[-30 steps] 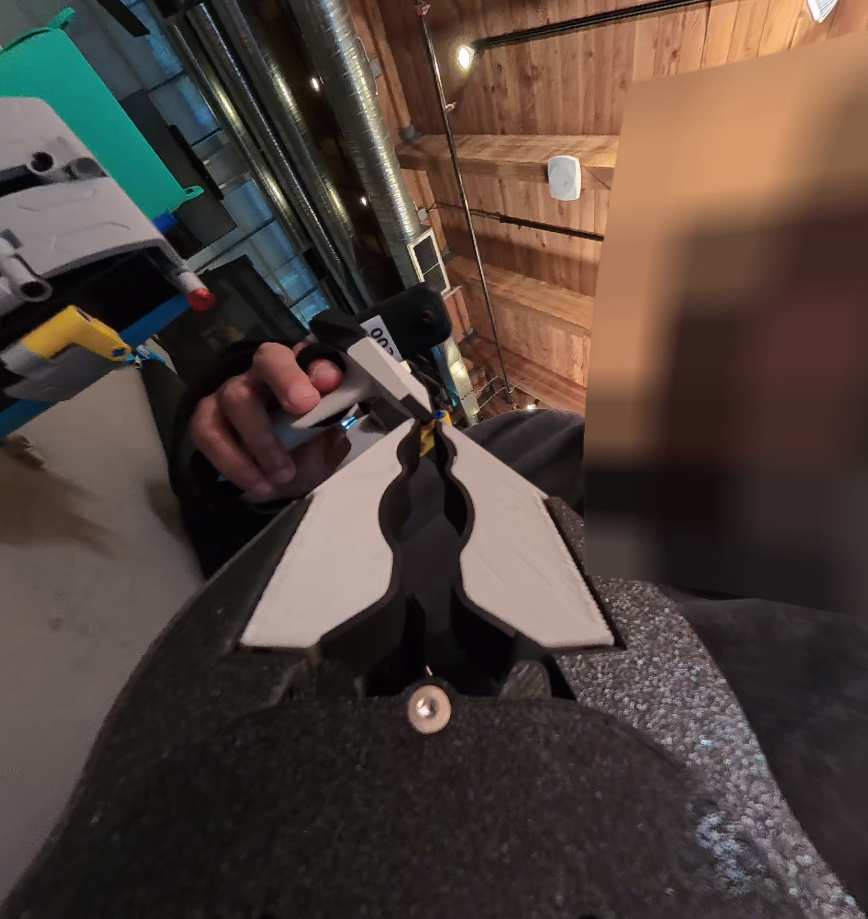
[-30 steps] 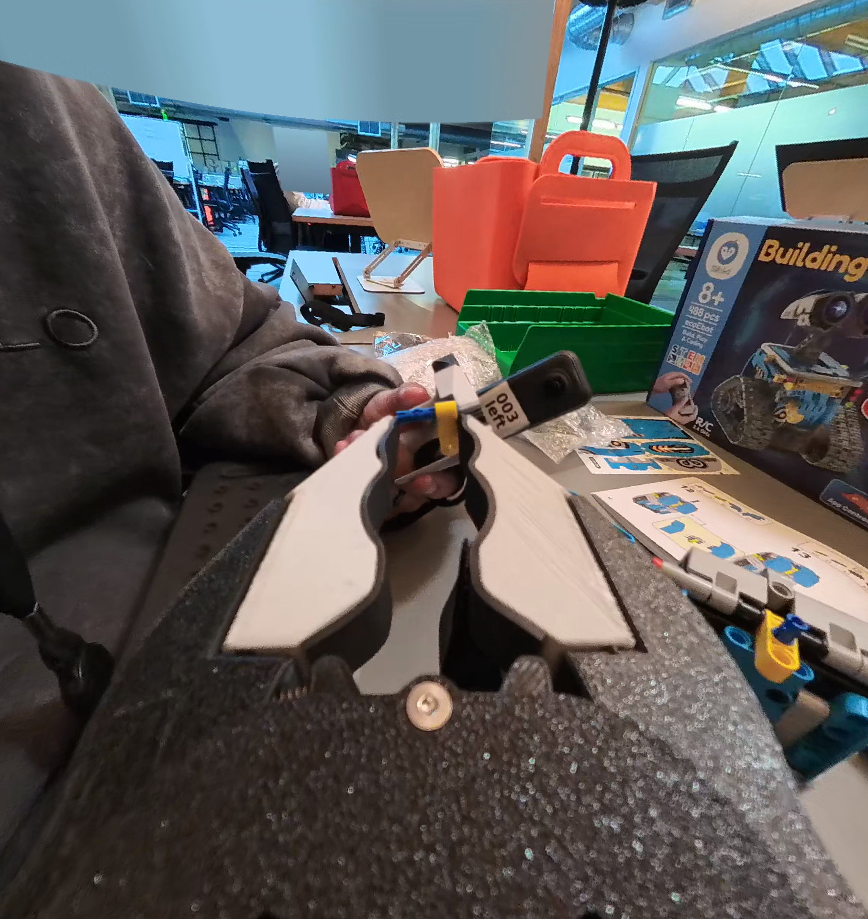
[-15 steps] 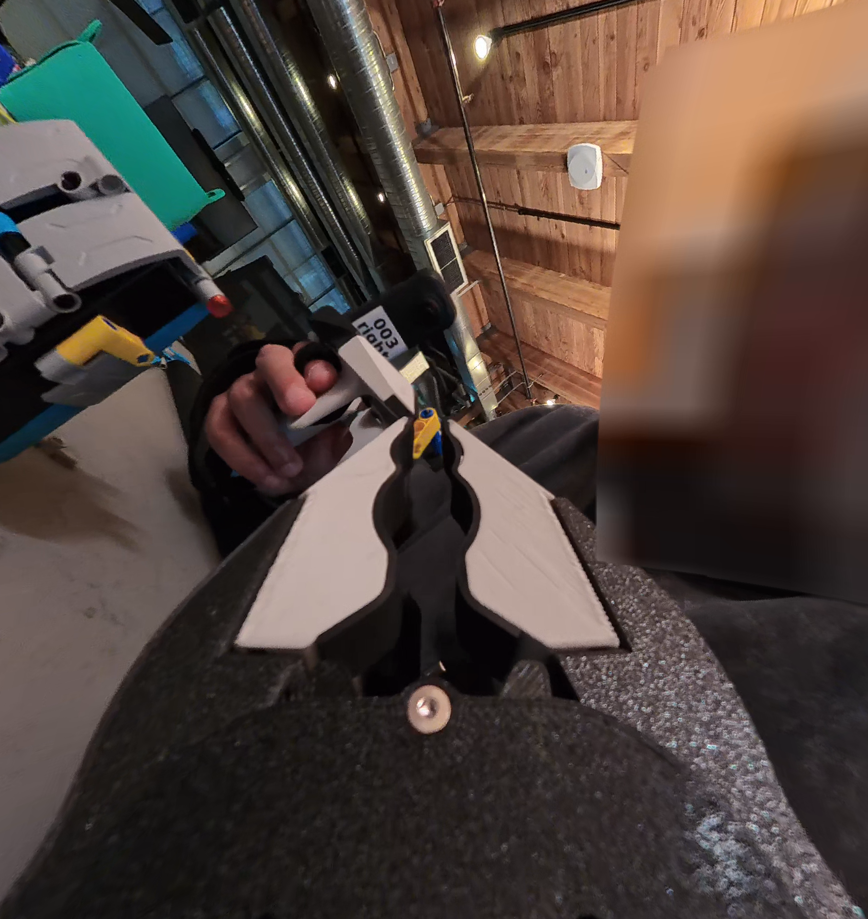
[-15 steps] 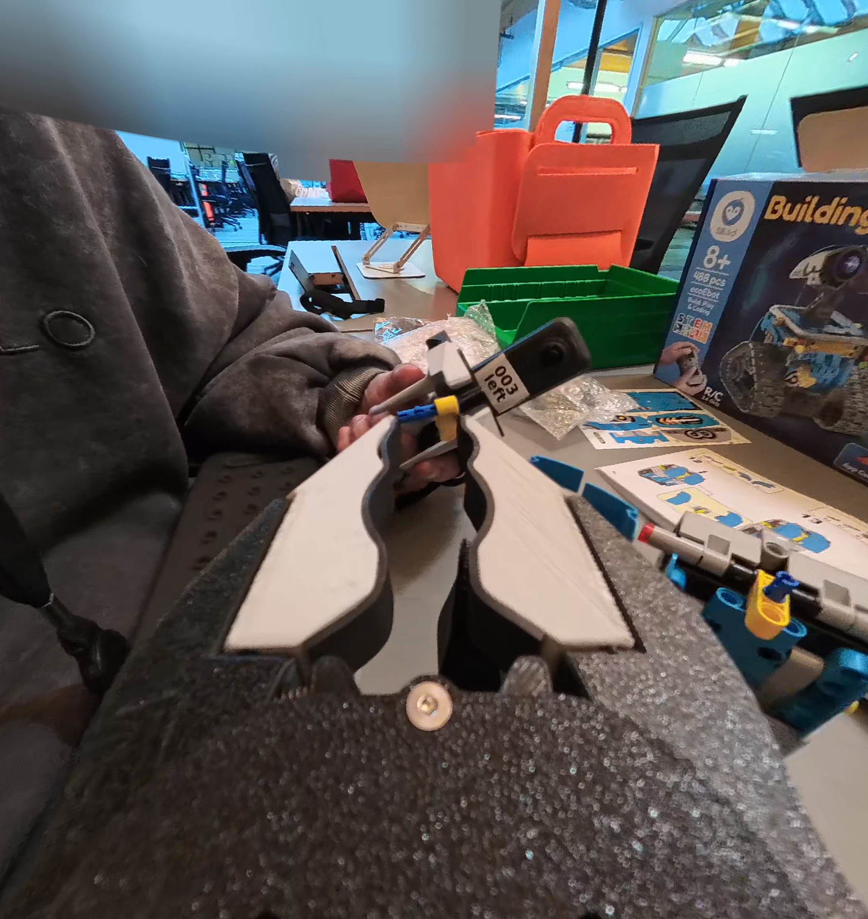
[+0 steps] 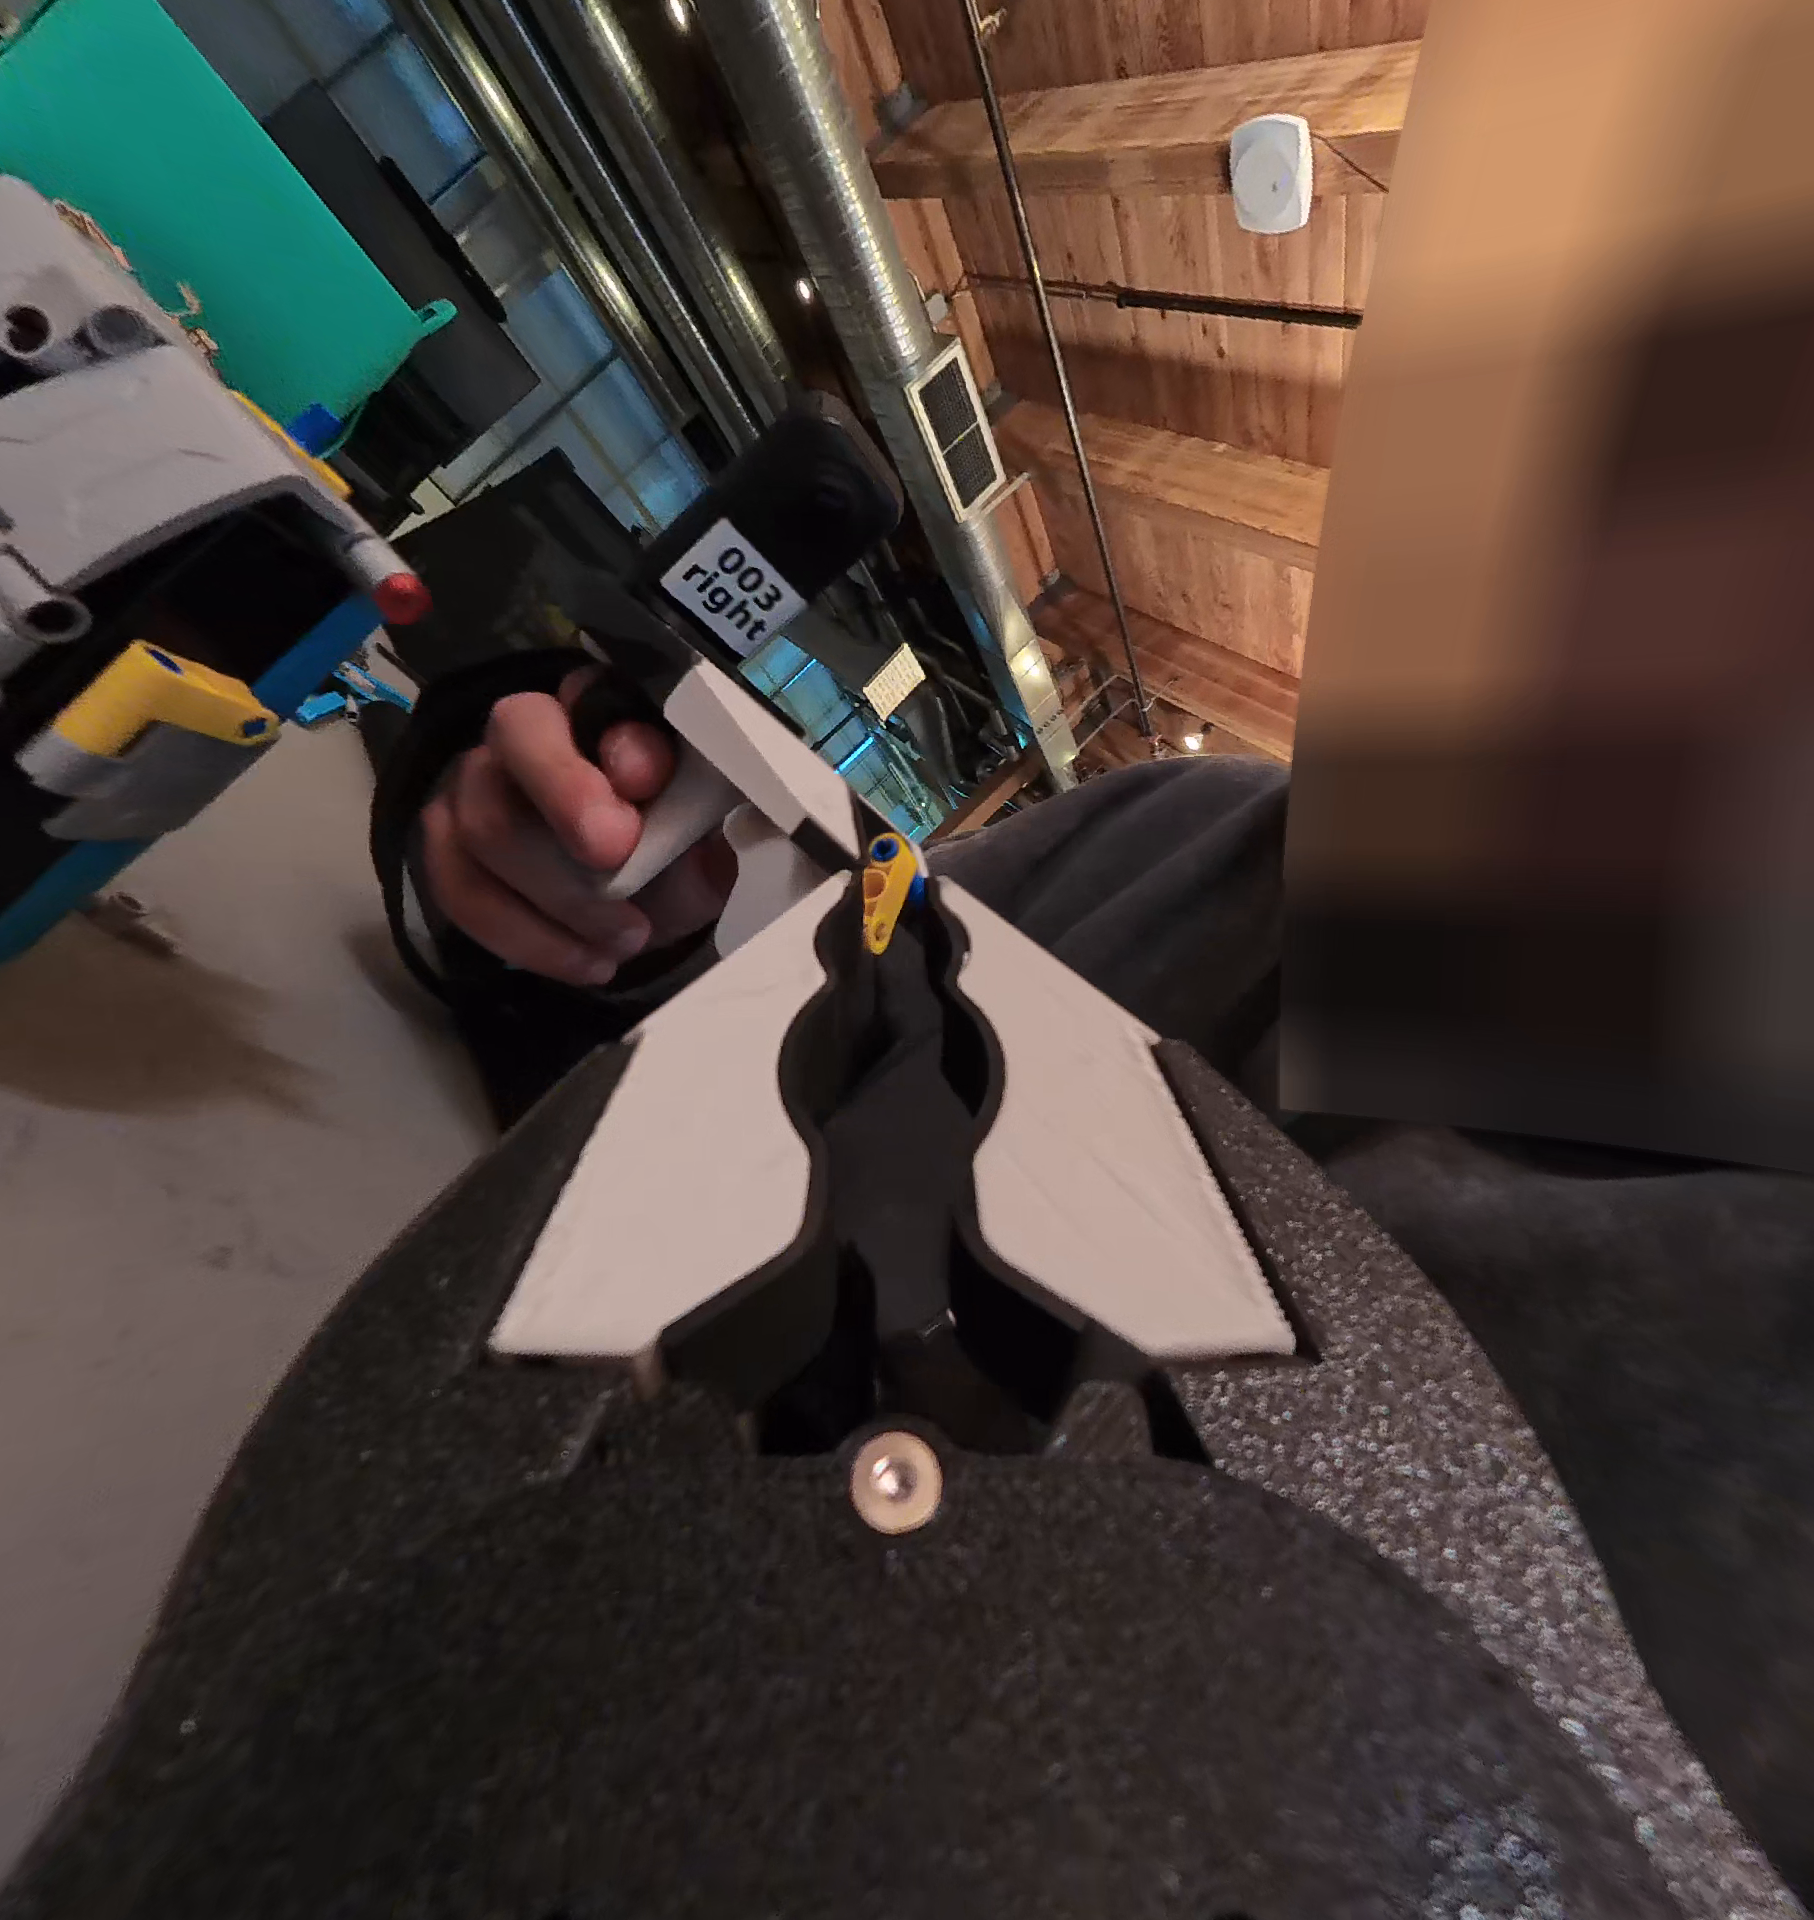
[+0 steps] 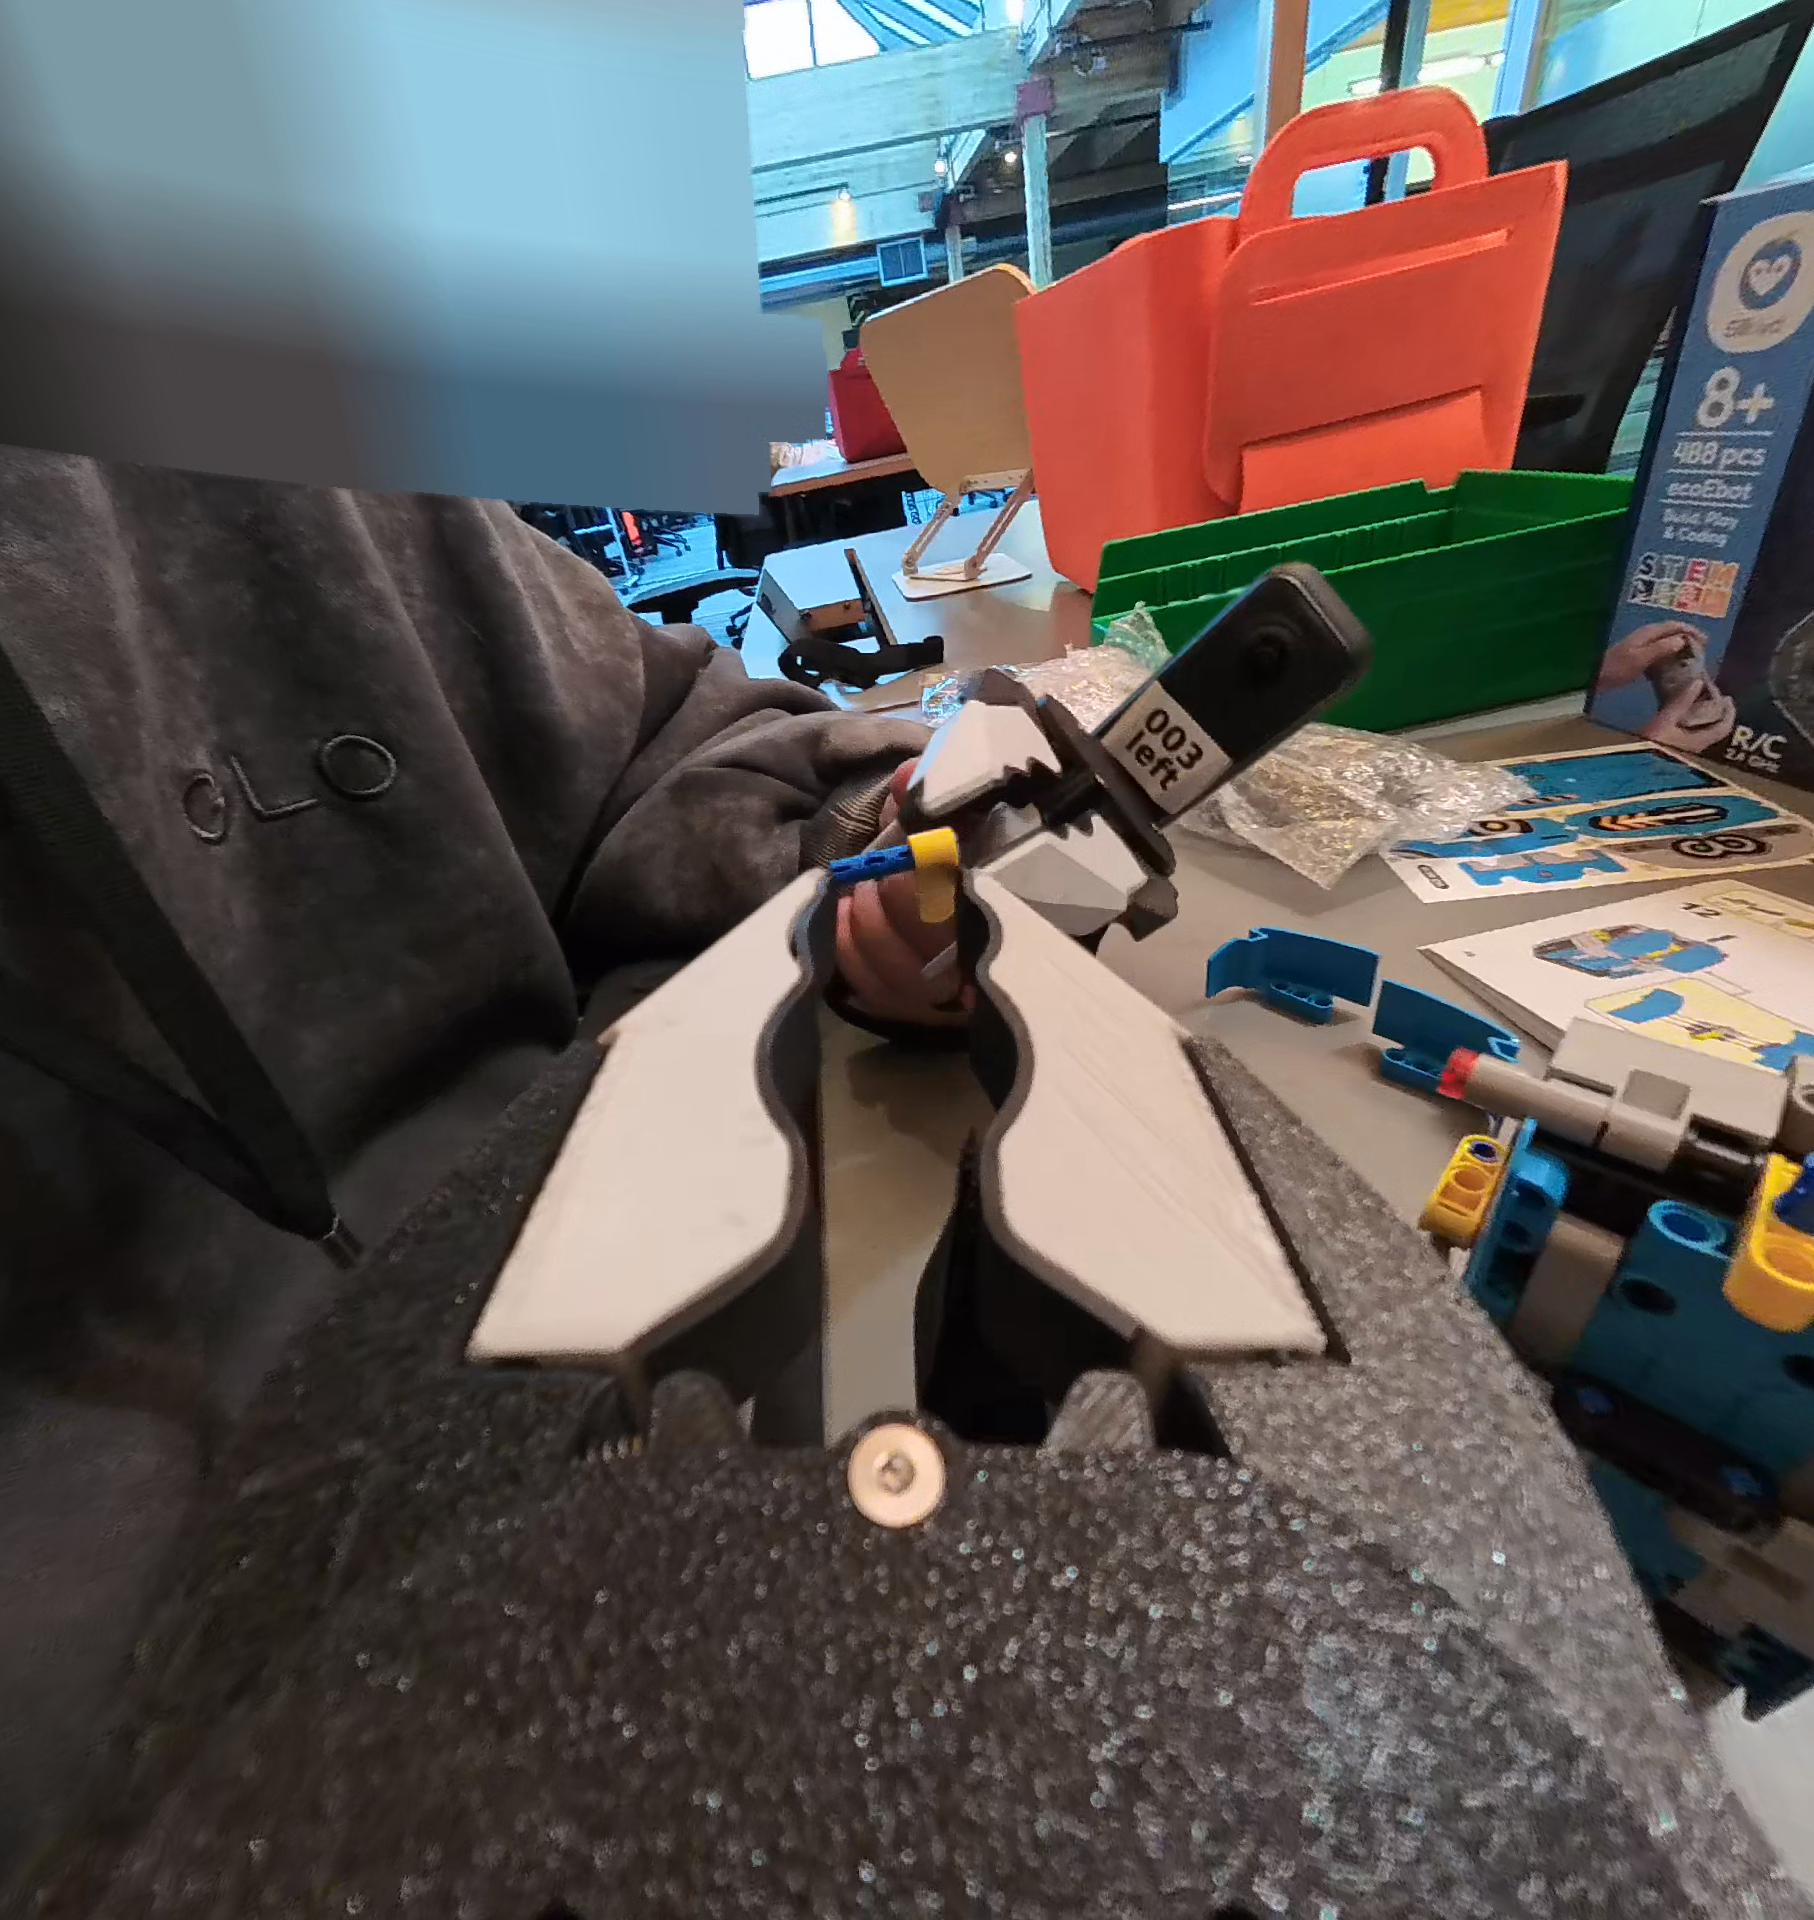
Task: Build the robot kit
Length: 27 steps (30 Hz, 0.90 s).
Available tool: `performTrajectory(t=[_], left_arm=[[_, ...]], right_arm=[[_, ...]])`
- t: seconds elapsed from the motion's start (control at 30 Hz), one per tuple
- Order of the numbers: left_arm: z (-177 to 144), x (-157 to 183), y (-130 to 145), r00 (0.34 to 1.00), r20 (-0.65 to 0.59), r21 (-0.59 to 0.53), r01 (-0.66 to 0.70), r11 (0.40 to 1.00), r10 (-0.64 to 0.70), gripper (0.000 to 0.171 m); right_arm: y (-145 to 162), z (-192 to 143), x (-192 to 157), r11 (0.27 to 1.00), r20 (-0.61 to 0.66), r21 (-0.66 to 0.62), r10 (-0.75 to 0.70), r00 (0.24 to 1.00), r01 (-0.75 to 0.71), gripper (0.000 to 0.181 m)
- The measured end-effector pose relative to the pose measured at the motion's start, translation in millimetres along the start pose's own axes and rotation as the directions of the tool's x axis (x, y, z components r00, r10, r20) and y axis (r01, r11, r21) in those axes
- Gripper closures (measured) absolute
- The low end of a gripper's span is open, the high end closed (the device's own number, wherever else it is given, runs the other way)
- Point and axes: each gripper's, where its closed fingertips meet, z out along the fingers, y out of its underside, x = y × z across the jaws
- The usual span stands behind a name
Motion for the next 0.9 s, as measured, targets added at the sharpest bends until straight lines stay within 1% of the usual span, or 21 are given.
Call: performTrajectory(t=[0.03, 0.07, 0.1, 0.17, 0.27, 0.3, 0.33, 0.43, 0.5, 0.57, 0.63, 0.7, 0.77, 0.8, 0.9], left_arm=[[0, -2, 0, 1.000, 0.010, -0.002, 0.007, 1.000, -0.007, 0.157], [0, -6, 1, 0.999, 0.038, -0.006, 0.013, 1.000, -0.013, 0.142], [1, -8, 2, 0.999, 0.051, -0.011, 0.014, 1.000, -0.013, 0.139], [2, -7, 3, 0.999, 0.046, -0.017, 0.009, 1.000, -0.008, 0.139], [5, -2, 10, 1.000, 0.016, -0.055, 0.011, 0.998, -0.010, 0.143], [6, 1, 13, 1.000, -0.004, -0.067, 0.008, 0.998, -0.009, 0.161], [6, 3, 13, 1.000, -0.014, -0.067, 0.001, 0.998, -0.002, 0.164], [3, 2, 8, 1.000, -0.005, -0.031, -0.010, 0.999, 0.010, 0.165], [-1, -5, -3, 0.997, 0.055, 0.028, -0.049, 0.998, 0.047, 0.165], [-10, -14, -18, 0.974, 0.171, 0.096, -0.164, 0.982, 0.146, 0.165], [-15, -15, -26, 0.946, 0.235, 0.115, -0.257, 0.960, 0.225, 0.166], [-14, -15, -25, 0.944, 0.233, 0.108, -0.265, 0.958, 0.235, 0.165], [-13, -12, -25, 0.939, 0.229, 0.110, -0.287, 0.952, 0.256, 0.165], [-11, -11, -24, 0.940, 0.219, 0.106, -0.291, 0.951, 0.263, 0.165], [-6, -12, -18, 0.936, 0.220, 0.078, -0.298, 0.951, 0.275, 0.165]], right_arm=[[-1, 0, 0, 1.000, -0.003, 0.003, -0.013, 1.000, 0.013, 0.159], [-4, -1, -2, 1.000, -0.001, 0.018, -0.025, 1.000, 0.025, 0.159], [-6, -2, -2, 0.999, -0.004, 0.030, -0.031, 1.000, 0.031, 0.159], [-6, -3, -1, 0.999, -0.010, 0.032, -0.029, 1.000, 0.030, 0.159], [0, 2, -4, 1.000, 0.015, -0.005, -0.020, 1.000, 0.020, 0.159], [2, 3, -4, 0.999, 0.008, -0.019, -0.036, 0.999, 0.036, 0.159], [3, 4, -5, 0.999, 0.008, -0.023, -0.049, 0.999, 0.049, 0.160], [2, 2, 0, 0.999, -0.017, -0.018, -0.049, 0.999, 0.048, 0.166], [3, -1, 11, 0.999, -0.084, -0.030, -0.042, 0.996, 0.040, 0.167], [3, -2, 20, 1.000, -0.136, -0.025, -0.006, 0.991, 0.003, 0.159], [1, -1, 24, 0.999, -0.157, 0.002, 0.043, 0.987, -0.044, 0.157], [-2, -3, 32, 0.997, -0.205, 0.030, 0.070, 0.976, -0.065, 0.158], [-5, -5, 38, 0.993, -0.218, 0.061, 0.111, 0.970, -0.100, 0.158], [-6, -6, 40, 0.990, -0.218, 0.071, 0.131, 0.967, -0.118, 0.156], [-10, -4, 35, 0.984, -0.165, 0.101, 0.161, 0.973, -0.145, 0.163]])
